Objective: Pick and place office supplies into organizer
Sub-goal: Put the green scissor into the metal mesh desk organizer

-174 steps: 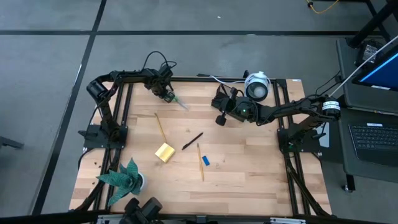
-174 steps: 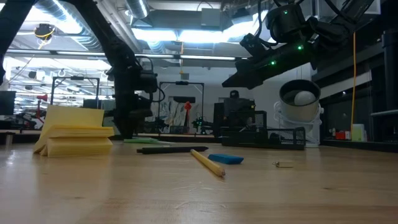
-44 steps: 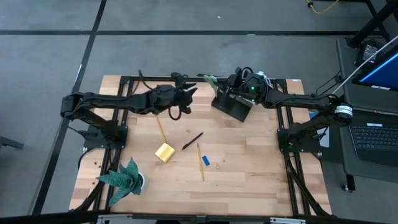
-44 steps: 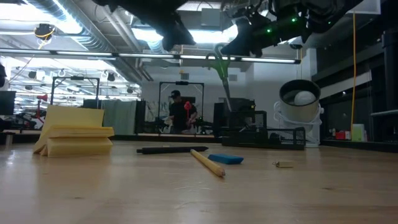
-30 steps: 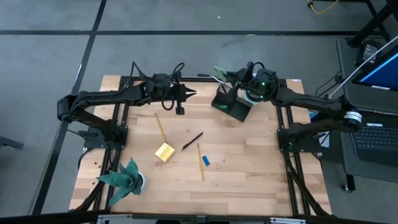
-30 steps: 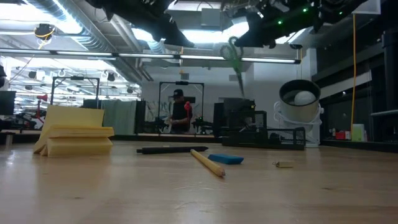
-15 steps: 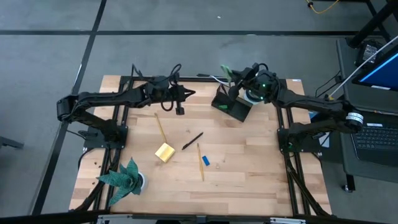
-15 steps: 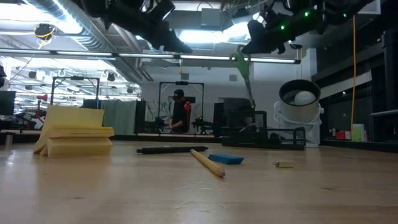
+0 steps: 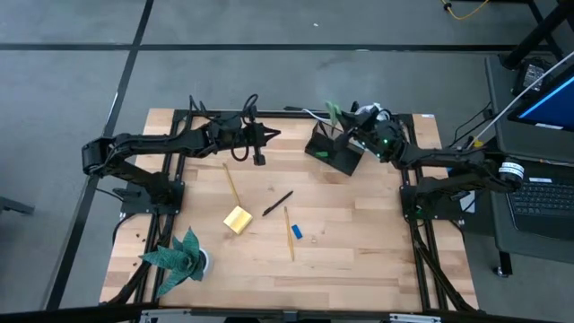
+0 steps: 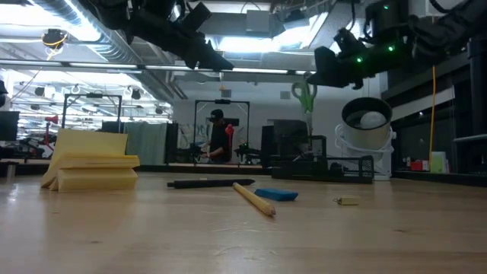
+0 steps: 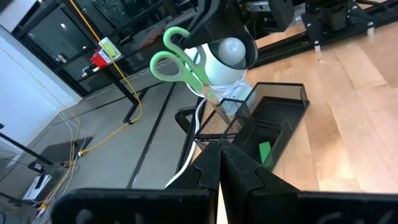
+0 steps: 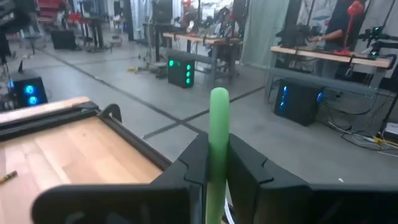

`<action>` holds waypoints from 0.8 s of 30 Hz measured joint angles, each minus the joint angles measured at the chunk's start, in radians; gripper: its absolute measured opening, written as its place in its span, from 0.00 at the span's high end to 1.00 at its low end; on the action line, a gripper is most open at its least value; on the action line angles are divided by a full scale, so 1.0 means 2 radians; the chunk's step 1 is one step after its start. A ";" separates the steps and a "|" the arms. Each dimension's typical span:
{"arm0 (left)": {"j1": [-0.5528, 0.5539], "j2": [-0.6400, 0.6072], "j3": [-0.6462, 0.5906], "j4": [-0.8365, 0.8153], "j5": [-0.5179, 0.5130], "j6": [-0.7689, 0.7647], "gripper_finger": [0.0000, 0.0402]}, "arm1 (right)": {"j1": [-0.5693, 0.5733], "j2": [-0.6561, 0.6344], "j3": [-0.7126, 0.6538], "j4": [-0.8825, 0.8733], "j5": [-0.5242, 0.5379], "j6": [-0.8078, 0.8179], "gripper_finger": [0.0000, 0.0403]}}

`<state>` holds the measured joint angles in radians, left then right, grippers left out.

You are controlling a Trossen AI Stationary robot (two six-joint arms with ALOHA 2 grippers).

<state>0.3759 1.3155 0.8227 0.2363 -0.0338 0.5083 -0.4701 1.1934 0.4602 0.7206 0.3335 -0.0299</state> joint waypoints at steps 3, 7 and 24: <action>0.000 0.000 0.000 0.000 0.000 -0.001 1.00 | 0.000 0.000 -0.025 0.030 0.006 0.001 0.90; 0.000 0.000 0.000 0.000 0.000 -0.003 0.99 | 0.000 0.000 -0.045 0.061 0.007 0.002 0.90; 0.000 0.000 0.000 0.016 0.000 -0.008 0.99 | 0.005 0.080 -0.046 0.115 0.008 0.010 0.90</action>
<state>0.3759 1.3155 0.8227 0.2686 -0.0334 0.4915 -0.4610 1.3538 0.3676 0.9508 0.3504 -0.0101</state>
